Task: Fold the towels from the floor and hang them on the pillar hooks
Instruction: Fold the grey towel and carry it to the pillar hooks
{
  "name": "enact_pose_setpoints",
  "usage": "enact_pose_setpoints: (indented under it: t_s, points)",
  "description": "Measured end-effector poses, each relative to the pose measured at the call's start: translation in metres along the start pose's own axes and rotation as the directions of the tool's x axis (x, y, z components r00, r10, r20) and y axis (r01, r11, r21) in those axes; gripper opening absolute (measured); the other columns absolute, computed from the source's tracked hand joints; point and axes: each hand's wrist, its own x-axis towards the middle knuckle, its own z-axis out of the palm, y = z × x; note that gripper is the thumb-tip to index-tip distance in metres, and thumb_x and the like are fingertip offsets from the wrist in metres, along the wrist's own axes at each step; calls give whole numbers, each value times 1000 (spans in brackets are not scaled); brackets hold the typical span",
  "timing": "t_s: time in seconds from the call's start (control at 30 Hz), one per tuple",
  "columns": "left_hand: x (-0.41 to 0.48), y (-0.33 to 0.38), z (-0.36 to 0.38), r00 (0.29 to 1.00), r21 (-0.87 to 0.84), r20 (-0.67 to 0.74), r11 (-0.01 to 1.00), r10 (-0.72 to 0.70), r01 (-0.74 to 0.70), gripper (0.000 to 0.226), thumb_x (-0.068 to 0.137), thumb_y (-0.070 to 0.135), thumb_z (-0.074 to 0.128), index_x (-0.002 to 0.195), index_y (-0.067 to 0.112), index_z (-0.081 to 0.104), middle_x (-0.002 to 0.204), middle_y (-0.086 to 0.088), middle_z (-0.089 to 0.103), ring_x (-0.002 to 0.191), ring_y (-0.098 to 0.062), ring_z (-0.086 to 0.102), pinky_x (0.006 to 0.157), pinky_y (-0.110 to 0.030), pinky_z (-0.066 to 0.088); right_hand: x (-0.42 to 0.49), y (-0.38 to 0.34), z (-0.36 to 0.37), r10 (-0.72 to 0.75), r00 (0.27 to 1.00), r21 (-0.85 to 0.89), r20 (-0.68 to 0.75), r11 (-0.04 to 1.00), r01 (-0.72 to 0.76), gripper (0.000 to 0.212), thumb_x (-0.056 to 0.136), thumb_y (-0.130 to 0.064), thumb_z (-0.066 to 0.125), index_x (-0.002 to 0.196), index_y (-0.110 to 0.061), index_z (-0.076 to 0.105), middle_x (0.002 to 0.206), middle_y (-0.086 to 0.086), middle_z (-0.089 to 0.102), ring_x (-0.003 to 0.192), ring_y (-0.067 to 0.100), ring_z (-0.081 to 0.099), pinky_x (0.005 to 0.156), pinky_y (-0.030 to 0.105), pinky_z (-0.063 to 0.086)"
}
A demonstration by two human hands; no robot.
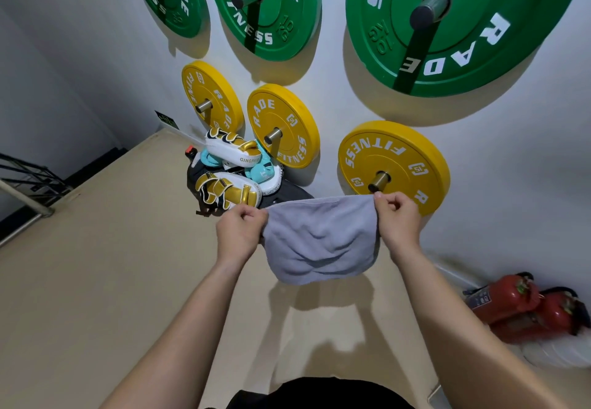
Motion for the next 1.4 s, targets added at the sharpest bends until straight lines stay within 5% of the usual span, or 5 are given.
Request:
enact_pose_setpoints:
  t_s: [0.27,0.67,0.83,1.17,1.4]
  points:
    - [-48,3,49,959,-258,282,959,-37,113,8,87,13,73,87,5,76,62,-7,67,56,-20,59,77,-50,60,-76,-2,34,19,954,117,299,992,-57,9,88,-25,73,80,-21,75,75,-2,73,69,25,68,65,49,59]
    - [-55,6,40,906,-301,422,938,-27,169,23,93,-3,58,96,10,77,86,-14,78,77,-26,68,80,-35,58,-93,6,32,-205,889,36,410,977,208,16,78,-17,80,90,-26,74,94,-12,72,90,2,67,79,10,49]
    - [-57,12,25,862,-264,507,949,-17,174,26,94,-3,53,105,6,75,85,-7,78,75,-13,68,67,-18,54,-82,4,36,-244,871,-26,427,959,282,19,79,-14,80,82,-28,68,88,-9,69,83,0,63,71,7,44]
    - [-14,4,8,924,25,349,987,-155,156,25,88,32,71,112,25,67,95,3,69,78,-16,64,64,-30,56,-64,-3,30,-297,787,5,542,937,350,14,91,-10,63,94,-23,67,87,-10,70,82,9,64,72,21,51]
    - [-14,-4,8,860,119,468,979,-200,163,21,77,-10,70,90,6,72,63,-3,64,55,-17,55,50,-24,49,-55,-7,29,-288,771,-15,568,933,360,13,91,-11,63,94,-23,67,88,-10,71,83,8,66,71,17,50]
